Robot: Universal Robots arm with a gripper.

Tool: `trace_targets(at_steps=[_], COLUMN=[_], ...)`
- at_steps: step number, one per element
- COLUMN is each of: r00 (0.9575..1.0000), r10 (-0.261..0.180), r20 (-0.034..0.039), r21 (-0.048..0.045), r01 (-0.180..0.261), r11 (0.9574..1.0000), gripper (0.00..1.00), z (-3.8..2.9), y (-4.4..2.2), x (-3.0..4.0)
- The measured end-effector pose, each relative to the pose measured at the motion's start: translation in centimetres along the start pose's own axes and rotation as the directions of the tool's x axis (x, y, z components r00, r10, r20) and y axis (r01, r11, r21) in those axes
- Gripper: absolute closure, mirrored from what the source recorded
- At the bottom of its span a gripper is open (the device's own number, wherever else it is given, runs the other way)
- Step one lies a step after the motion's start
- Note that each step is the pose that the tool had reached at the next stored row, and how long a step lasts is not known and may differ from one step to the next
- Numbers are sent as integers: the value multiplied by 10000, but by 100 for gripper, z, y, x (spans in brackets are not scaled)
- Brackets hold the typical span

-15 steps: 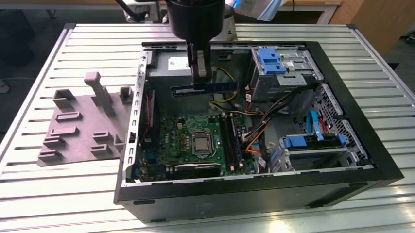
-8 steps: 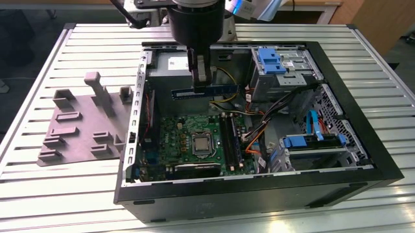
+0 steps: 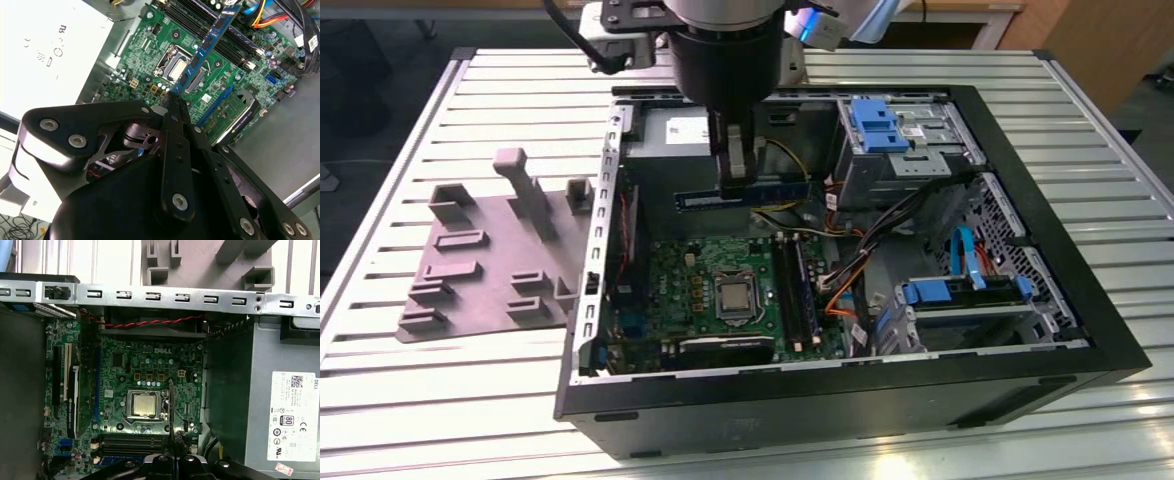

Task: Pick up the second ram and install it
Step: 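Pick up the second ram and move it above second insertion slot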

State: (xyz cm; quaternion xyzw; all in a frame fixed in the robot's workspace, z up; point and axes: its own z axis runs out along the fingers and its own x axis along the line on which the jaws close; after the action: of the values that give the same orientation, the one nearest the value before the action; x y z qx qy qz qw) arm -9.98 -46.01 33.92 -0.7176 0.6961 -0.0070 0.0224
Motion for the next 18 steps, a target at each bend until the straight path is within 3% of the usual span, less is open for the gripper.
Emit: trace_targets(at_steps=[18], r00=[10000], r10=[75], r20=[-2], r21=[-2], r01=[-75], r11=[10000], gripper=[88], z=[138], y=[-23], x=[60])
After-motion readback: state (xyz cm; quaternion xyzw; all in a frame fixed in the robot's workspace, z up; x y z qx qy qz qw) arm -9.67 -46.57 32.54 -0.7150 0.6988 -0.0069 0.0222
